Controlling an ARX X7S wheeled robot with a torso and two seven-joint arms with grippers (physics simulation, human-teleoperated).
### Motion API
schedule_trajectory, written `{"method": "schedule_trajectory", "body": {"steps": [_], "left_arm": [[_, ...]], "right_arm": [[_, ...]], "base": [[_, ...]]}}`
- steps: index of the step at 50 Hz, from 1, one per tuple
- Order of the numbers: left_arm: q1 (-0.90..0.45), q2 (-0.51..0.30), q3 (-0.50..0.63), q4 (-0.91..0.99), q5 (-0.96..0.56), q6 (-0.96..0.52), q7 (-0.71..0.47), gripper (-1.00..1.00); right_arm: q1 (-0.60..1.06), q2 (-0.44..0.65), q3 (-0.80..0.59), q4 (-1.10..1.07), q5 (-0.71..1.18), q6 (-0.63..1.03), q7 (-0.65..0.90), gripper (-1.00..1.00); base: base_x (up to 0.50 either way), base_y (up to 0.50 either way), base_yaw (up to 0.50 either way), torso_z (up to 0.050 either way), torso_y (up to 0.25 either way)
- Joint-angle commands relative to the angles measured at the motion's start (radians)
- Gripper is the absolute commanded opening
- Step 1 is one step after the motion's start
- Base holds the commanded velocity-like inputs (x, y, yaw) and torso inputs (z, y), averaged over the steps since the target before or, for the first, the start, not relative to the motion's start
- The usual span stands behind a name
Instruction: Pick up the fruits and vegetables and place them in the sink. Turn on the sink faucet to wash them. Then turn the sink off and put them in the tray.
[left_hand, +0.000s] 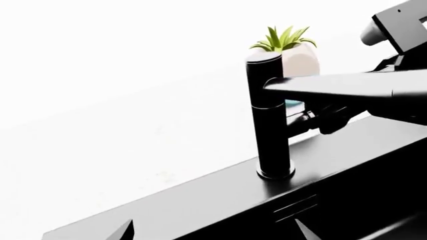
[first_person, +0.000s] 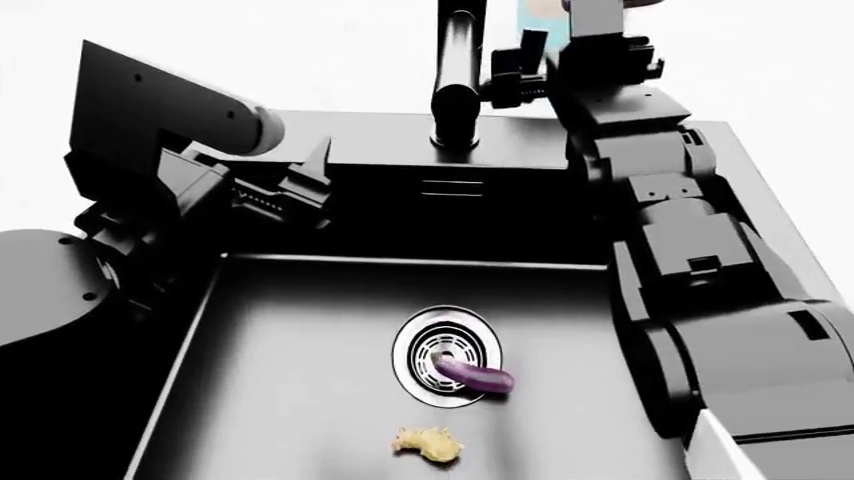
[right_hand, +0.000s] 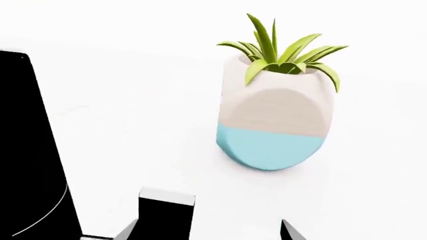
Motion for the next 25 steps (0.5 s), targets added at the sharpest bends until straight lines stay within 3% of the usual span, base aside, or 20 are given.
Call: {"method": "schedule_trajectory", "body": {"steps": [1, 25], "left_arm": [[0.002, -0.005, -0.006, -0.001, -0.007, 0.005, -0.002, 1.0], [-0.001, -0.008, -0.004, 0.0, -0.016, 0.005, -0.01, 1.0]], "right_arm": [[-0.001, 0.009, 0.108, 0.002, -0.057, 0.029, 0.084, 1.0], [-0.001, 0.024, 0.22, 0.002, -0.114, 0.038, 0.149, 1.0]], "base": [[0.0, 0.0, 0.0, 0.0, 0.0], [0.0, 0.0, 0.0, 0.0, 0.0]]}}
